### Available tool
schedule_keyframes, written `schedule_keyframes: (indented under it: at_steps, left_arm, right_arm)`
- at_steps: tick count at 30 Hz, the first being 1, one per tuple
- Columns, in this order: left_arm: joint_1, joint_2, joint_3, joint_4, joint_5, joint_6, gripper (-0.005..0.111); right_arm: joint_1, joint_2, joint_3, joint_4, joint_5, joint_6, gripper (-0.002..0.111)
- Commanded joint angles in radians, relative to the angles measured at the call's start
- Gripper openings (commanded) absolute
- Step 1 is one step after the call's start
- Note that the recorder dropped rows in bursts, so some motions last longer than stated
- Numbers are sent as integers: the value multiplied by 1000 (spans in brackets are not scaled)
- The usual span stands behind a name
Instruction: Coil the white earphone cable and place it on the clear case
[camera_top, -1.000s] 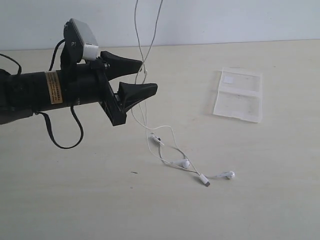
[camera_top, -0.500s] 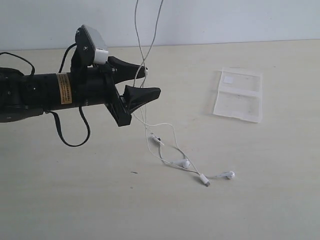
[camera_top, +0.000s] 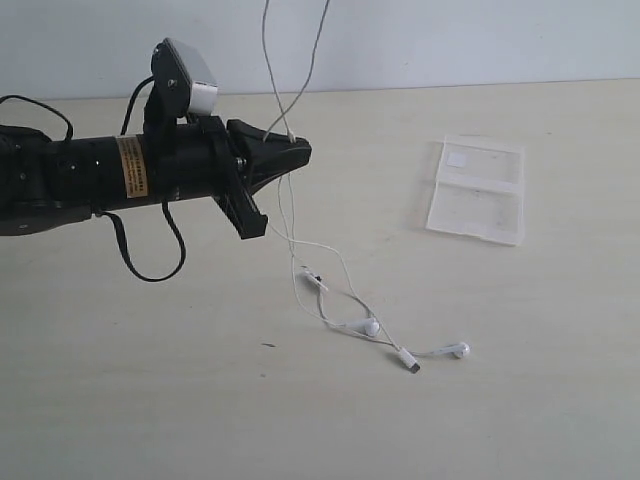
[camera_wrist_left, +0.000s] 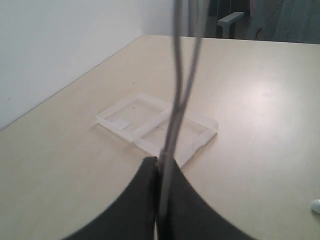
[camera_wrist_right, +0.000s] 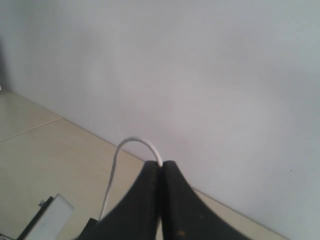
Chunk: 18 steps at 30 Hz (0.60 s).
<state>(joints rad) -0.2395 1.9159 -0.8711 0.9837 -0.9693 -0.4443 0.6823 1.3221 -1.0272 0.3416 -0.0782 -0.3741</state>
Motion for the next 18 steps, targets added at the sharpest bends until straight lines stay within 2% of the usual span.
schedule_keyframes:
  at_steps: [1,9,18]
  left_arm:
    - [1,3,-4,-11,0,0,0]
    - [1,-36,-1,19,65,-42,0]
    - [1,-116,9,73,70,-118,0]
  right_arm:
    - [3,-31,-8,-11,36,-10,0]
    - [1,-112,-4,-11,92,-16,0]
    - [1,-197,72,-9,39,-16,0]
